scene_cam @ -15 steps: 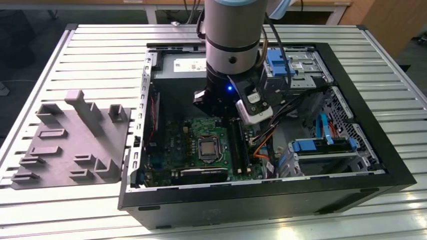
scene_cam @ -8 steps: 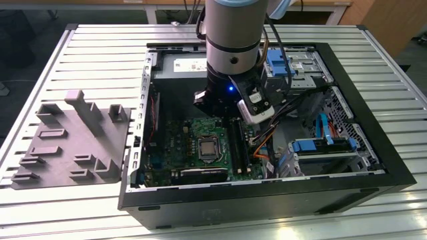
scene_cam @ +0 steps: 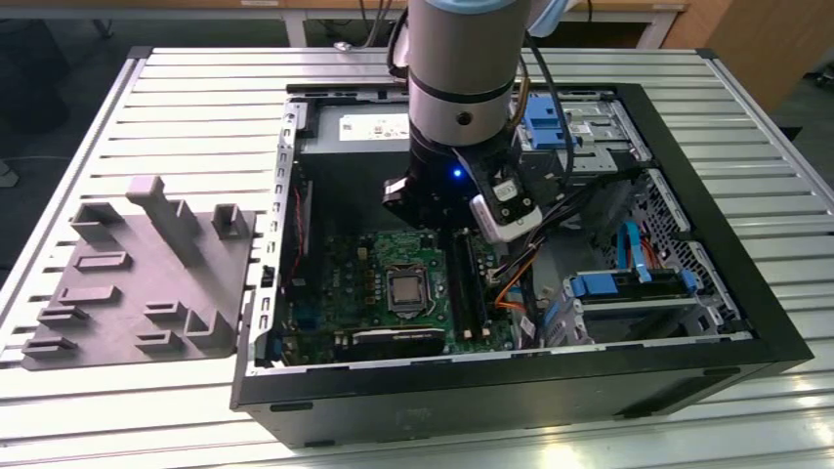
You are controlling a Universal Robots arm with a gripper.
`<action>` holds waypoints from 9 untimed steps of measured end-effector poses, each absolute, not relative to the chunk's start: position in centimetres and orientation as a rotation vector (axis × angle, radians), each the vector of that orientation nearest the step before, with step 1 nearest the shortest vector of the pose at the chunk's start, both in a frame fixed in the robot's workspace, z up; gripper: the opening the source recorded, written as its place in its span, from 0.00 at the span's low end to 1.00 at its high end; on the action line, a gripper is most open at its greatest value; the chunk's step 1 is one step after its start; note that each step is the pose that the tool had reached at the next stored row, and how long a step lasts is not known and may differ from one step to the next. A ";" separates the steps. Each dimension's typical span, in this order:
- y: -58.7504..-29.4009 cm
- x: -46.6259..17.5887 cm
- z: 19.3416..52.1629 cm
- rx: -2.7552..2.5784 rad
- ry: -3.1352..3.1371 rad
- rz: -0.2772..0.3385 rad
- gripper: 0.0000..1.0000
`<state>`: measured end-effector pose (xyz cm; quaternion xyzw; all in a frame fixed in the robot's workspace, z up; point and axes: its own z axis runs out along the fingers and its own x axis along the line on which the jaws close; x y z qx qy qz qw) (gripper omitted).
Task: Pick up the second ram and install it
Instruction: 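Insert the second ram into the second slot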
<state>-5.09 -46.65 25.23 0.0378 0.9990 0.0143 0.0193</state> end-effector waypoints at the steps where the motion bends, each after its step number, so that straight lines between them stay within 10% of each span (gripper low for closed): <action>1: -46.6 -5.1 25.2 0.114 3.101 0.044 0.12; 9: -46.6 -5.0 25.2 0.110 3.101 0.045 0.12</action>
